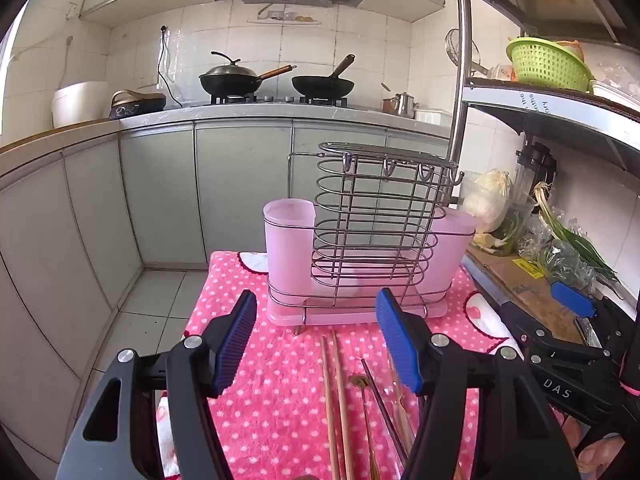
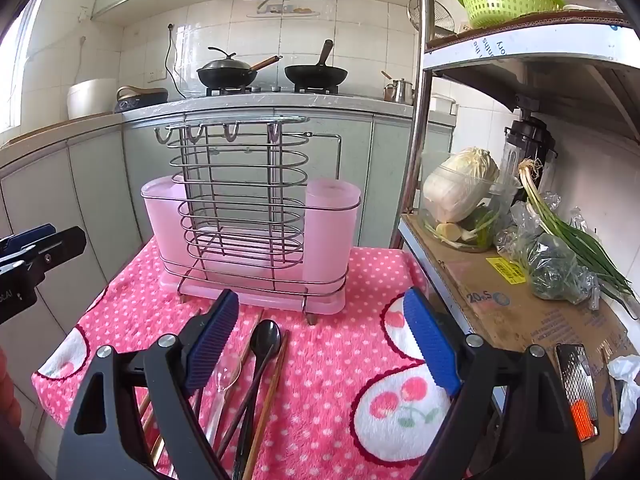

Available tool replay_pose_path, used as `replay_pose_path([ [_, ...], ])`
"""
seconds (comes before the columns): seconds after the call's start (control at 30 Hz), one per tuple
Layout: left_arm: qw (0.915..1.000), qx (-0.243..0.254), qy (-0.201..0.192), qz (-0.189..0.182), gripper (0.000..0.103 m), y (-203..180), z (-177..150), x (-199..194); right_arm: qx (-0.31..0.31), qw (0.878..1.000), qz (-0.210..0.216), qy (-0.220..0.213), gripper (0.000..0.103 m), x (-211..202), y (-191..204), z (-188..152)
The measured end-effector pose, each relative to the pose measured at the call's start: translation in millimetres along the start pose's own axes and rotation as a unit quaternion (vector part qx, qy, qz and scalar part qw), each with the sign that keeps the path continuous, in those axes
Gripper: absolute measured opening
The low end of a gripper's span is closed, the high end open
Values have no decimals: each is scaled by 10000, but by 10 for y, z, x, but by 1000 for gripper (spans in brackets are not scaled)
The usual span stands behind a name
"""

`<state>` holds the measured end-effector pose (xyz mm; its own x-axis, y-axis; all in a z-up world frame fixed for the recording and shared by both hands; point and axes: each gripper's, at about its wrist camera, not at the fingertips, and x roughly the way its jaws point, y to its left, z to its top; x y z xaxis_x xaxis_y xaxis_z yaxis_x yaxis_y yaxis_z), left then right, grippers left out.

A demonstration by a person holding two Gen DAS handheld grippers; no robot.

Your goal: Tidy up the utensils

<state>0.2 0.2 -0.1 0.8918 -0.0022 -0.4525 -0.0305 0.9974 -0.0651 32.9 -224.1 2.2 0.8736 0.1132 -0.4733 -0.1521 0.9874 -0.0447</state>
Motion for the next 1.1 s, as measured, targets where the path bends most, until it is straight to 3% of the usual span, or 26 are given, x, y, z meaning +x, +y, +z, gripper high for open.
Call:
replay_pose_path([
  [1.1, 10000, 16, -25, 2, 62, -20, 5, -29, 5, 10000, 24, 17, 85, 7, -4, -14],
])
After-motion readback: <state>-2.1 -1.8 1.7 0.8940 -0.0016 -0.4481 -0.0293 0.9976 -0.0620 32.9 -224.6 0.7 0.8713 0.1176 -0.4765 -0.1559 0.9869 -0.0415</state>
